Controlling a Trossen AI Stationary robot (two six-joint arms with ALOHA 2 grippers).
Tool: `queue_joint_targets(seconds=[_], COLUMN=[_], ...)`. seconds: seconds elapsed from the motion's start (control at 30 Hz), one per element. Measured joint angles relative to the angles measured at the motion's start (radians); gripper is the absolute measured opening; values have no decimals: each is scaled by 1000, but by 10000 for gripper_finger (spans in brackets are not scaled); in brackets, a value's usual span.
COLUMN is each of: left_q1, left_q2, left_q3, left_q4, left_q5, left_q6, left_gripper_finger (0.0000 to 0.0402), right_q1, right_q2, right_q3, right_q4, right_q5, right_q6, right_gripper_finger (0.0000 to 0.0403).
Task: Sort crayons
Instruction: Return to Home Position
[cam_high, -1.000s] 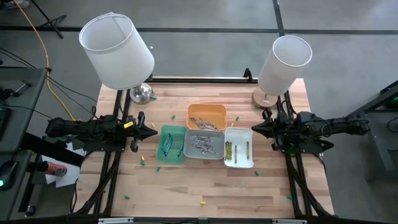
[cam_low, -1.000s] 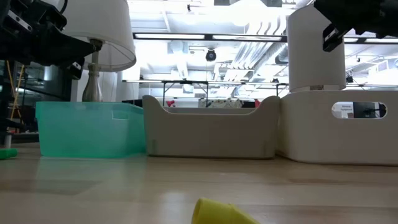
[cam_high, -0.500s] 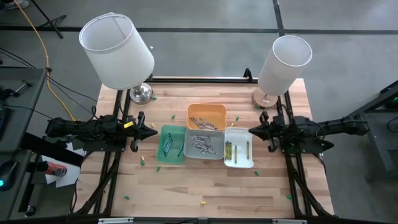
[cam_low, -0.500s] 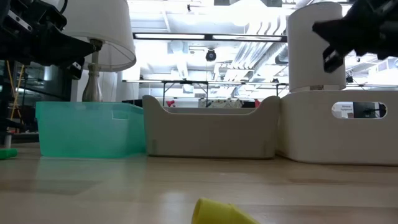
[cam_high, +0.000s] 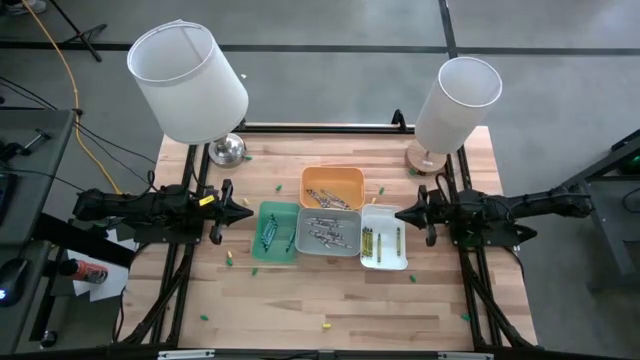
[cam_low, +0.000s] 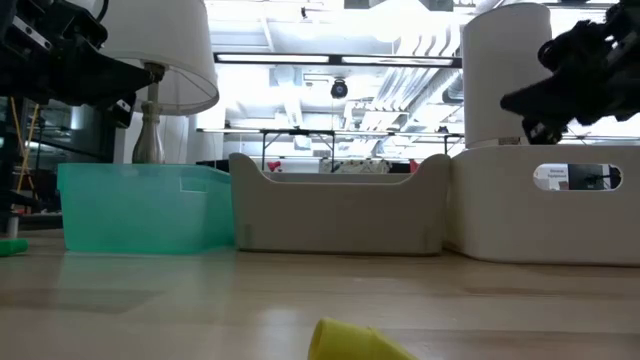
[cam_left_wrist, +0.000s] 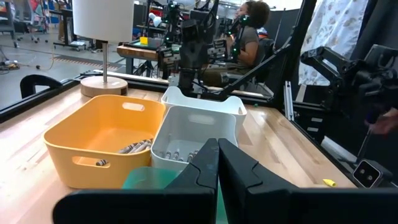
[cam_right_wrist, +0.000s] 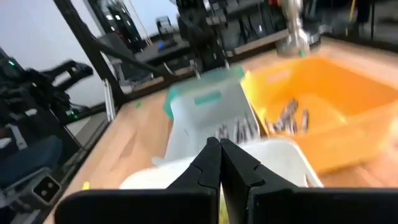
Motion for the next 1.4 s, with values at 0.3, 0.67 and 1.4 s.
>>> queue_joint_targets(seconds=[0.3,0.67,1.4], left_q1=[0,0,-43], left_q2=[0,-8,-33], left_q3=[0,0,-2], left_q4=[0,-2,15], left_q5=[0,0,-7], left_q6=[0,0,0], left_gripper_finger=[0,0,0], right_q1=[0,0,4], right_q2=[2,-22,-253], right_q3=[0,0,0], right_q4=[-129,-129,-129], right_q5=[-3,-6,-19], right_q6=[19,19,19], right_gripper_finger=[0,0,0])
